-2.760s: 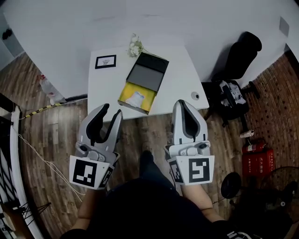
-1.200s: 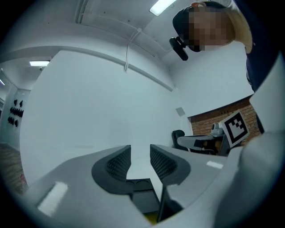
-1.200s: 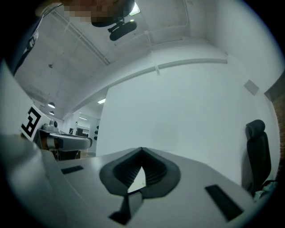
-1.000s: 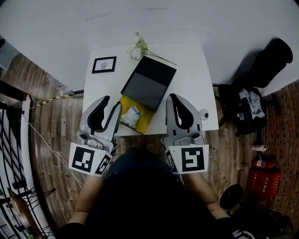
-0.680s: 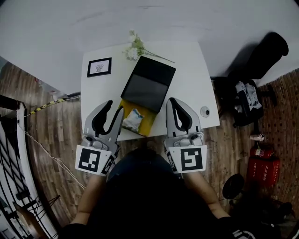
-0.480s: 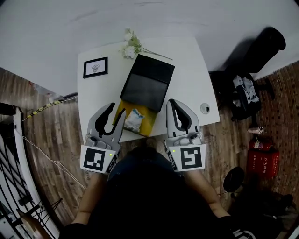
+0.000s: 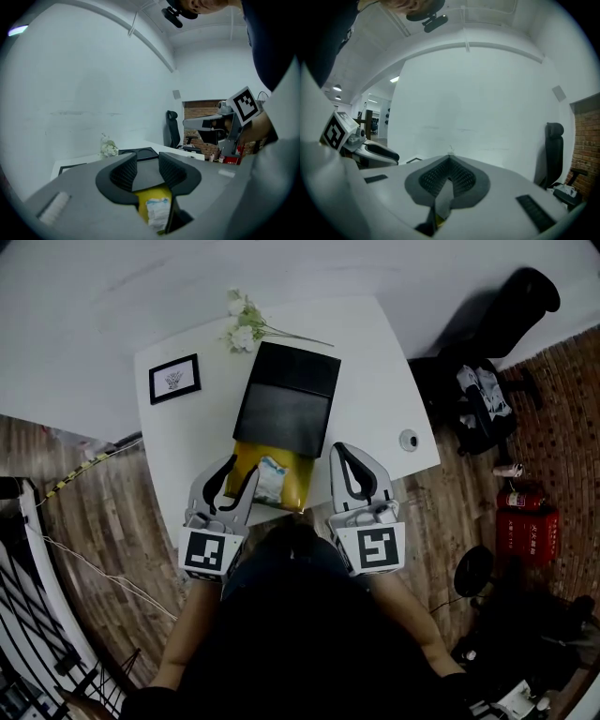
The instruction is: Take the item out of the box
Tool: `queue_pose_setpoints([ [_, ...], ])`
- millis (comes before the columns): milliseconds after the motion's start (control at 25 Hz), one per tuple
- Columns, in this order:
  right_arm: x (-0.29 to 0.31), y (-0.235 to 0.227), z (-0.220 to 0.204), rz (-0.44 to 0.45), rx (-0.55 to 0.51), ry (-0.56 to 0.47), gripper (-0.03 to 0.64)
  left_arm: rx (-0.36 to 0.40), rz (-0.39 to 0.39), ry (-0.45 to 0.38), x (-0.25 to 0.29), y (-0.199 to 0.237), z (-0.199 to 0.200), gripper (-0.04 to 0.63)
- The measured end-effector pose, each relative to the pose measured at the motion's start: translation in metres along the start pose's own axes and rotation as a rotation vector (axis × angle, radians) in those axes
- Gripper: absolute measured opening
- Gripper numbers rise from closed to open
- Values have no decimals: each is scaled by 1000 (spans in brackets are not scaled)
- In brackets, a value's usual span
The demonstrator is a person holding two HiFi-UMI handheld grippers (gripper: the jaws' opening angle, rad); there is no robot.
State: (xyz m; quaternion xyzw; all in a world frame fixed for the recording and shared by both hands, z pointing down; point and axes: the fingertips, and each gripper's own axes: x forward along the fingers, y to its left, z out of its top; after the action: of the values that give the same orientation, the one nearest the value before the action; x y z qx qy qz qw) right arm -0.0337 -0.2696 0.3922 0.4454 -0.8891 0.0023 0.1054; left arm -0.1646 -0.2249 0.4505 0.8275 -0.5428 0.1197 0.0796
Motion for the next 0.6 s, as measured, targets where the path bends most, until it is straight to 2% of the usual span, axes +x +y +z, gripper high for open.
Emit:
queue_pose_setpoints([
  [280,-1,-4,-22,-29,1,47,11,21,-55,92,20,-8,-44,160],
  [600,-5,-7,-39,-28,-12,67,11,10,-128,203,33,-26,-83,175],
])
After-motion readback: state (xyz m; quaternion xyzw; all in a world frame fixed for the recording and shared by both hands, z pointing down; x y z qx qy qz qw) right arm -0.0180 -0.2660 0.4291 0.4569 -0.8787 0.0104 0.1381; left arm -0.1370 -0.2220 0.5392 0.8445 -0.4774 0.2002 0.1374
